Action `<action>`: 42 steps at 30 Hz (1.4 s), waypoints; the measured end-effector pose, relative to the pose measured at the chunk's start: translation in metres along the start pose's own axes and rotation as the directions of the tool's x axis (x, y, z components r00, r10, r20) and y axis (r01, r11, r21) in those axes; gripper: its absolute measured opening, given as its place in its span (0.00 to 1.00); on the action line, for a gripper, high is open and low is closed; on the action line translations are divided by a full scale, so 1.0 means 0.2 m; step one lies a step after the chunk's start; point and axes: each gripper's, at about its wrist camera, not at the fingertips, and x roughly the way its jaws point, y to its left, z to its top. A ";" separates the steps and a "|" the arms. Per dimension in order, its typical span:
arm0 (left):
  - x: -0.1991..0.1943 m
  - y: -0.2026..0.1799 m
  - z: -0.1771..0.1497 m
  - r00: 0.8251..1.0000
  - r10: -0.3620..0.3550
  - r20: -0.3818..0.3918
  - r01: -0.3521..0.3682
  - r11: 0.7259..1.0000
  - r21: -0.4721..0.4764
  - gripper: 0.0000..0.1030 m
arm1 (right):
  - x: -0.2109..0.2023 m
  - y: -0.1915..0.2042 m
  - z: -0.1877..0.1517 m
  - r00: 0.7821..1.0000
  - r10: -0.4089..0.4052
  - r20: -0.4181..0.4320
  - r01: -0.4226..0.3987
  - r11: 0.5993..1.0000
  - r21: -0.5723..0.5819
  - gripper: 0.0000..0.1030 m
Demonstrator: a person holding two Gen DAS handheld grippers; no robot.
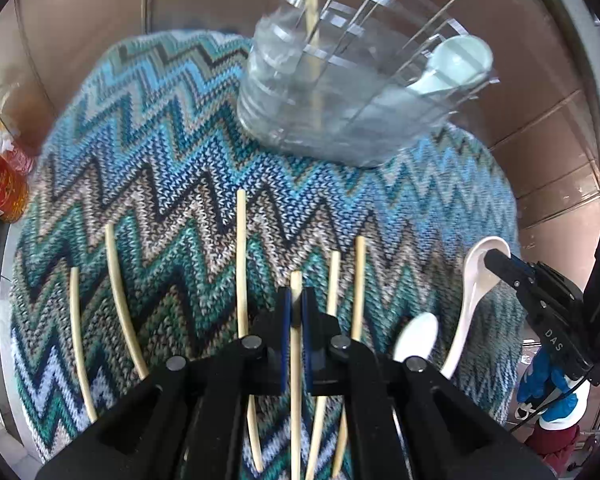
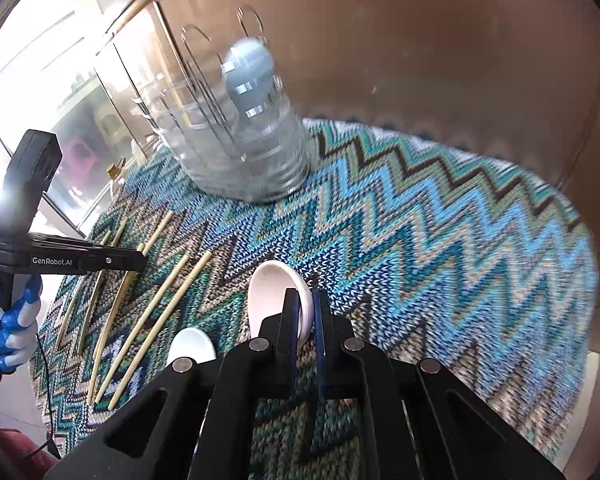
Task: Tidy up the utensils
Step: 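Grasp another chopstick with the left tool while the right tool grasps another white spoon, then lower the chopstick into the glass cup with the left tool while the right tool inserts the spoon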
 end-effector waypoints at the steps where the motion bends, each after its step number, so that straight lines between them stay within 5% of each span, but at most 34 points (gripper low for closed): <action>1: -0.05 0.00 -0.02 1.000 0.000 0.017 0.000 1.000 0.007 0.04 | -0.04 0.01 -0.01 1.000 -0.011 0.016 0.011 1.000 -0.003 0.07; 14: -0.51 -0.06 -0.19 0.985 -0.051 0.168 0.046 0.998 0.032 0.04 | -0.52 0.22 -0.11 0.983 -0.079 0.168 0.087 0.995 -0.039 0.07; 30: -0.98 -0.14 -0.24 0.925 -0.117 0.361 0.097 0.993 0.071 0.04 | -0.84 0.51 -0.05 0.945 -0.090 0.315 0.112 0.992 -0.053 0.07; 35: -1.12 -0.15 -0.12 0.898 -0.141 0.417 0.120 0.990 0.076 0.04 | -0.83 0.51 0.07 0.934 -0.086 0.348 0.106 0.994 -0.037 0.07; 42: -1.32 -0.16 0.13 0.826 -0.146 0.545 0.133 0.989 0.064 0.04 | -0.83 0.49 0.31 0.883 -0.121 0.454 0.131 0.991 0.009 0.07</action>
